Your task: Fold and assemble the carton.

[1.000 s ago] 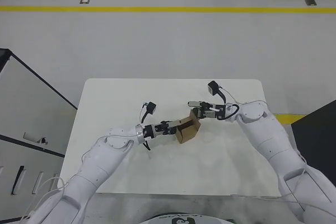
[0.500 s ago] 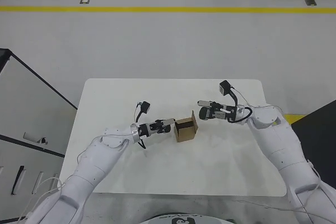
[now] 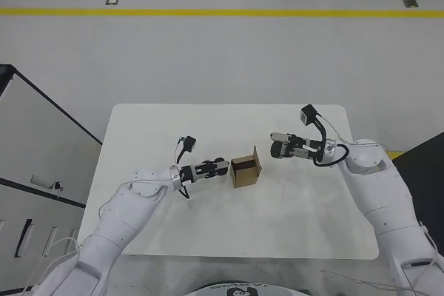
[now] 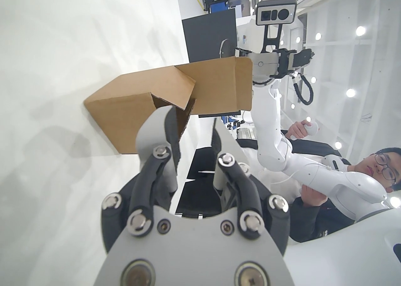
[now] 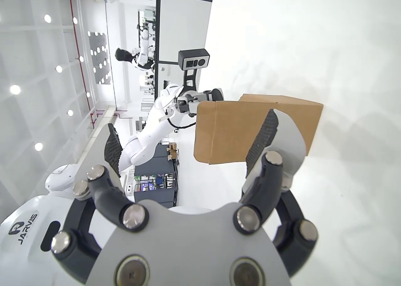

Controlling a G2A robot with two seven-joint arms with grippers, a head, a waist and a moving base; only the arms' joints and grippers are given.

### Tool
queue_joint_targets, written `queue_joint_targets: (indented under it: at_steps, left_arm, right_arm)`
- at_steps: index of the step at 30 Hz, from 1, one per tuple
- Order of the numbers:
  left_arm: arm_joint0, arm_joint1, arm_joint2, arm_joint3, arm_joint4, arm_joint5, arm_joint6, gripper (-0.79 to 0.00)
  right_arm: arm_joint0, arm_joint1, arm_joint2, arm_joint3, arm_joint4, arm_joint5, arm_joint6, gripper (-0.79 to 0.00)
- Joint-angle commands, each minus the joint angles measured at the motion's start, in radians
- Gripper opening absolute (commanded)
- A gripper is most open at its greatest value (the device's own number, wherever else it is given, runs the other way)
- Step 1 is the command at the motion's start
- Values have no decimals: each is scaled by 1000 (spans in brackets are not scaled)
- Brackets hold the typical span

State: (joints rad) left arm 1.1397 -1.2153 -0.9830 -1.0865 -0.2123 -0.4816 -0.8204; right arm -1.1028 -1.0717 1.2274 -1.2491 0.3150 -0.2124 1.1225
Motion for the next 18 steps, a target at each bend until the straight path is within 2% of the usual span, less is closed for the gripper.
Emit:
queue_joint_targets:
  at_steps: [1, 7, 10, 15, 18]
  left_arm:
    - [3, -3, 12, 6, 22, 21, 24, -785]
    - [-19, -22, 49, 63, 18, 54, 74, -785]
    - [-35, -26, 51, 79, 31, 31, 84, -785]
    - [-35, -26, 51, 79, 31, 31, 84, -785]
    - [-24, -26, 56, 62, 61, 76, 119, -785]
  right_arm:
    - [-4, 0, -1, -3, -6, 3, -14, 0]
    - [-15, 5, -10, -25, -97, 41, -67, 0]
    - [-12, 6, -12, -32, -111, 48, -77, 0]
    - [-12, 6, -12, -32, -111, 48, -77, 0]
    - [-12, 6, -12, -32, -111, 48, -77, 0]
